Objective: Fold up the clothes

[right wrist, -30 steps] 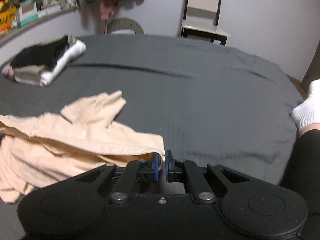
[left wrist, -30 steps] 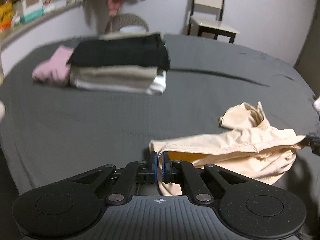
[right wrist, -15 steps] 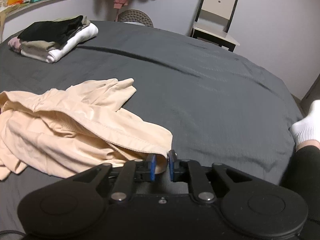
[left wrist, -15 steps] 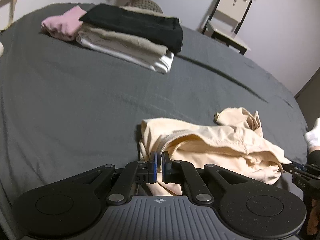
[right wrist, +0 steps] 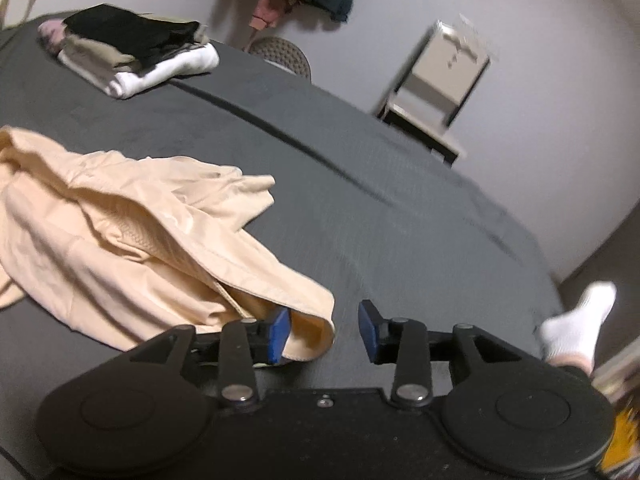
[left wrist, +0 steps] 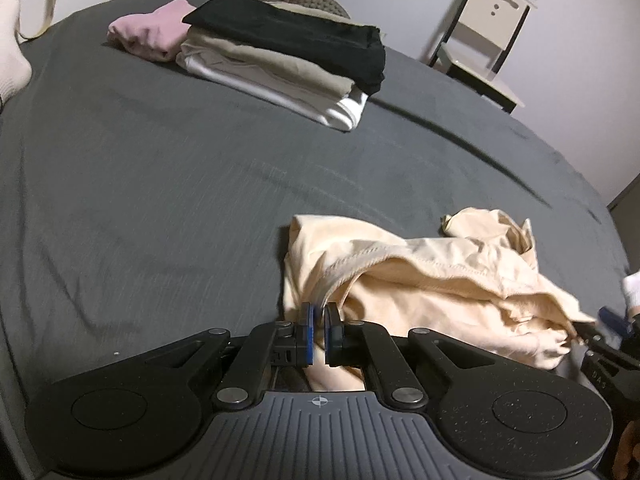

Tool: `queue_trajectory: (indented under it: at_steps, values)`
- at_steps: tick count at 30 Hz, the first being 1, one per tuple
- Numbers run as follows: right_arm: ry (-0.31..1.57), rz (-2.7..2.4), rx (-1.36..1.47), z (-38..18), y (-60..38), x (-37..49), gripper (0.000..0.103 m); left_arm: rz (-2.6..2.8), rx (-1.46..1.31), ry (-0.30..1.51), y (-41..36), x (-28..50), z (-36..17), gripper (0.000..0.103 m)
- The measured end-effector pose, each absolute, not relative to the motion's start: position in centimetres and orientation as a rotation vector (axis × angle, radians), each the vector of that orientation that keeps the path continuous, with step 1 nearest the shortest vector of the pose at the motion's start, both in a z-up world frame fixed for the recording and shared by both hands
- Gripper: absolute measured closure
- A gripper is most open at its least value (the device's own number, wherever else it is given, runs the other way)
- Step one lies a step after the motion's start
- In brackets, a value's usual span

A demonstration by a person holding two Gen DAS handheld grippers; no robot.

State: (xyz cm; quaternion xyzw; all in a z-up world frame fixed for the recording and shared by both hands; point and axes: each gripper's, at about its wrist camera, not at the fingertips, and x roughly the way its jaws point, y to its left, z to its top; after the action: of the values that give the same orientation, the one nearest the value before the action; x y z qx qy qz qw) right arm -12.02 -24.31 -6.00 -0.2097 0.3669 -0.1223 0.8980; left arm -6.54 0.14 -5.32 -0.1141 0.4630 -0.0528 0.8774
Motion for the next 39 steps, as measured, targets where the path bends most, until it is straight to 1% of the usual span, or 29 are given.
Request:
queue_trajectory:
  at_steps: [4, 8, 9, 11, 15, 23, 30, 39]
  values:
    - [0.716, -0.267, -0.57, -6.7, -23.0, -11.7, 0.063, -0.109, -0.195, 0.948, -0.2, -6.9, -5.2, 0.101]
    - [0.707, -0.262, -0.604, -7.0, -22.5, -11.1, 0.064, -0.119, -0.178, 0.938, -0.7, -7.2, -5.1, 0.1]
    - [0.709, -0.257, -0.595, -7.0, -22.5, -11.0, 0.072, -0.121, -0.176, 0.935, -0.8, -7.3, -5.0, 0.1]
    - [0.715, -0.248, -0.573, -6.9, -22.6, -10.9, 0.083, -0.125, -0.176, 0.93, -1.0, -7.5, -4.9, 0.1]
    - [0.718, -0.251, -0.518, -6.4, -23.1, -11.0, 0.094, -0.114, -0.199, 0.906, -0.9, -7.9, -4.7, 0.1]
    - [0.747, -0.257, -0.378, -5.6, -24.9, -11.4, 0.094, -0.086, -0.219, 0.878, -0.4, -8.3, -4.7, 0.1]
    - [0.74, -0.262, -0.345, -5.2, -25.2, -11.5, 0.094, -0.056, -0.142, 0.858, -1.7, -8.1, -5.0, 0.1]
    - [0.738, -0.258, -0.308, -4.8, -25.7, -11.6, 0.094, -0.007, -0.063, 0.832, -2.4, -10.0, -4.5, 0.1]
